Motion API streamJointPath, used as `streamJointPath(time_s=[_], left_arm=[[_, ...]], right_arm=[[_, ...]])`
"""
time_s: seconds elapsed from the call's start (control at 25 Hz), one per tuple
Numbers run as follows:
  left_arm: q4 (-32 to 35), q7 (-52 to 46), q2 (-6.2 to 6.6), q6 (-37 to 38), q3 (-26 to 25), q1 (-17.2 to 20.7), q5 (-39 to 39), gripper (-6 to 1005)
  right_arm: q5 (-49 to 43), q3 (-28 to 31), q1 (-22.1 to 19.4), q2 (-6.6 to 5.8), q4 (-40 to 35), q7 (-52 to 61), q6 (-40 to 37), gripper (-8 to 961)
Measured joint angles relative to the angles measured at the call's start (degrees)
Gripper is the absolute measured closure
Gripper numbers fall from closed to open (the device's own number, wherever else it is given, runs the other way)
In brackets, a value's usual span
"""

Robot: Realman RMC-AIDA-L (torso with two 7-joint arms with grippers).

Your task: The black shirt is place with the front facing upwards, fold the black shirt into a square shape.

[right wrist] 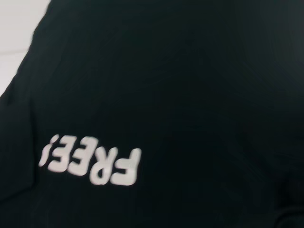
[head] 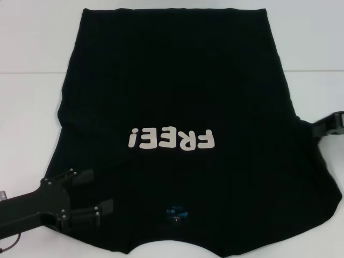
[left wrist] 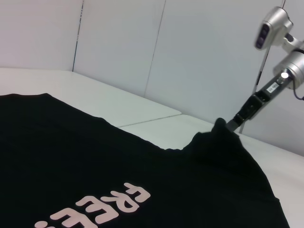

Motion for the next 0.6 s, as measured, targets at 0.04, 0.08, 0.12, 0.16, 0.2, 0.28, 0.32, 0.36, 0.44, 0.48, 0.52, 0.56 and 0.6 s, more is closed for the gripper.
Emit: streamJointPath(time_s=[0.04,0.08,0.12,0.16,0.2,0.28,0.32,0.36,0.44,0.48,0.52,0.56,0.6], left_arm=[[0.0,-0.02,0.0,0.0,-0.01,0.0,0.0,50],[0.0,-0.04,0.0,0.0,0.0,0.0,0.0,50],[0.0,-0.05,-0.01,0.0,-0.01,0.0,0.0,50],[0.0,-0.06,-0.01,0.0,-0.01,0.0,0.0,50],[0.0,-0.06,-0.03,0.0,0.0,0.0,0.0,50],[0.0,-0.06,-0.07,0.0,-0.01,0.0,0.0,50],[0.0,-0.06,-0.09,0.0,-0.01,0.0,0.0,50],[0.0,-0.06,-0.12,0.0,0.0,0.0,0.0,50],[0.0,-0.06,-0.12,0.0,-0.01,0.0,0.0,50],[0.0,-0.06,-0.12,0.0,-0.01,0.0,0.0,50],[0.0,-0.06,-0.12,0.0,-0.01,0.0,0.0,50],[0.0,-0.06,-0.12,0.0,-0.01,0.0,0.0,50],[0.0,-0.06,-0.11,0.0,-0.01,0.0,0.0,50]], right_arm=[[0.0,0.0,0.0,0.0,0.0,0.0,0.0,953],[-0.02,-0.98,0.58,0.28,0.3,0.03,0.16,953],[-0.06,-1.87,1.17,0.48,0.66,0.11,0.41,953],[-0.14,-2.92,1.78,0.73,1.06,0.18,0.61,953],[-0.22,-3.83,2.33,0.94,1.4,0.2,0.78,953],[-0.32,-6.02,3.41,1.54,2.11,0.17,1.37,953],[-0.34,-6.9,3.8,1.78,2.28,0.12,1.63,953],[-0.37,-7.98,4.21,2.13,2.44,0.09,1.93,953],[-0.39,-9.68,4.8,2.72,2.54,0.04,2.43,953],[-0.4,-10.14,4.99,2.95,2.54,-0.04,2.67,953],[-0.4,-10.47,5.14,3.19,2.54,-0.21,2.89,953],[-0.39,-10.58,5.24,3.4,2.55,-0.42,3.25,952],[-0.24,-10.54,5.31,3.7,2.73,-0.77,3.83,952]])
